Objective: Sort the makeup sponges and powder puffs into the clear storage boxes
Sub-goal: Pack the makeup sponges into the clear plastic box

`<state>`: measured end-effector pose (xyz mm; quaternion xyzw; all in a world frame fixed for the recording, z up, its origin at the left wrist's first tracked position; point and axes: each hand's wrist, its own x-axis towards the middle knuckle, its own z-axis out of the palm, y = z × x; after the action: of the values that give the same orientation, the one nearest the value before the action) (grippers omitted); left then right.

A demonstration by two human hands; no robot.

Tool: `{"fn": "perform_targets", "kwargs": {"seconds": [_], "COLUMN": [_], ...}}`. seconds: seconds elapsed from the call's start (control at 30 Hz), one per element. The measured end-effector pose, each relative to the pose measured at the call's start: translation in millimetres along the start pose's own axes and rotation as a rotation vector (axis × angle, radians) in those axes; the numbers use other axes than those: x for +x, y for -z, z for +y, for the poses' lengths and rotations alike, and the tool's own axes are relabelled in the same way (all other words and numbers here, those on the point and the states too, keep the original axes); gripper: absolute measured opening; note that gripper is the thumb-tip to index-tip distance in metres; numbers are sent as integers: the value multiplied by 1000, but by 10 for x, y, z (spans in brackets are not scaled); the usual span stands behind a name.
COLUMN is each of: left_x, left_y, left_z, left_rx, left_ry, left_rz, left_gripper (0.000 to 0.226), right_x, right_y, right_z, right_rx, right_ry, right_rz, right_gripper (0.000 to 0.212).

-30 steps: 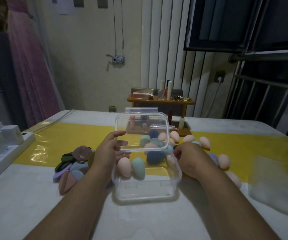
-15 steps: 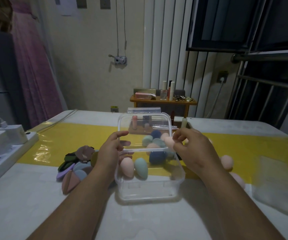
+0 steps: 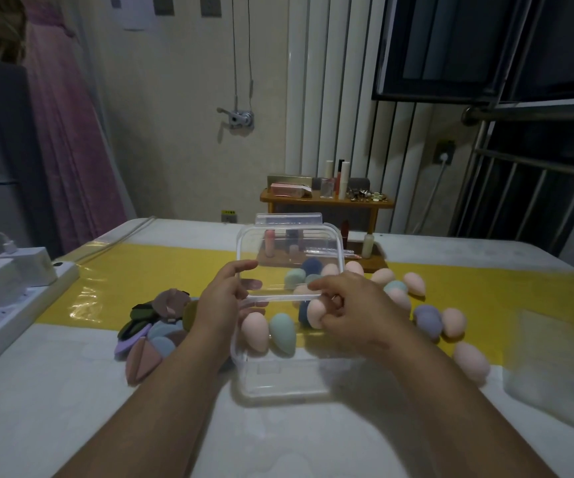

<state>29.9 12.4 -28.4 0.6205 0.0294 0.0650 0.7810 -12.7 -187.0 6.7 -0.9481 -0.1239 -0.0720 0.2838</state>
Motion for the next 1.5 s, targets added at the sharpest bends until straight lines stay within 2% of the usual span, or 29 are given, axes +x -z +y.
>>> {"fn": "perform_targets", "kwargs": {"seconds": [0.23,0.97,1.5], "left_x": [-16,21,-3], "left_y": [-17,-7,-3], "left_z": [15,-16,-3], "left_rx": [1,5,18], "left_ry": [-3,-7,-14], "left_rz": [2,-2,-1], "left_gripper": [53,53,52], "right_x": [-4,-16,33], "right_y": [-48,-68,-25], "right_z": [-20,-59,-116], "right_rx": [-82,-181,-264], "right_ry": [25,-50,-32], "right_rz": [30,-44,-106], "right_gripper": [15,18,18]}}
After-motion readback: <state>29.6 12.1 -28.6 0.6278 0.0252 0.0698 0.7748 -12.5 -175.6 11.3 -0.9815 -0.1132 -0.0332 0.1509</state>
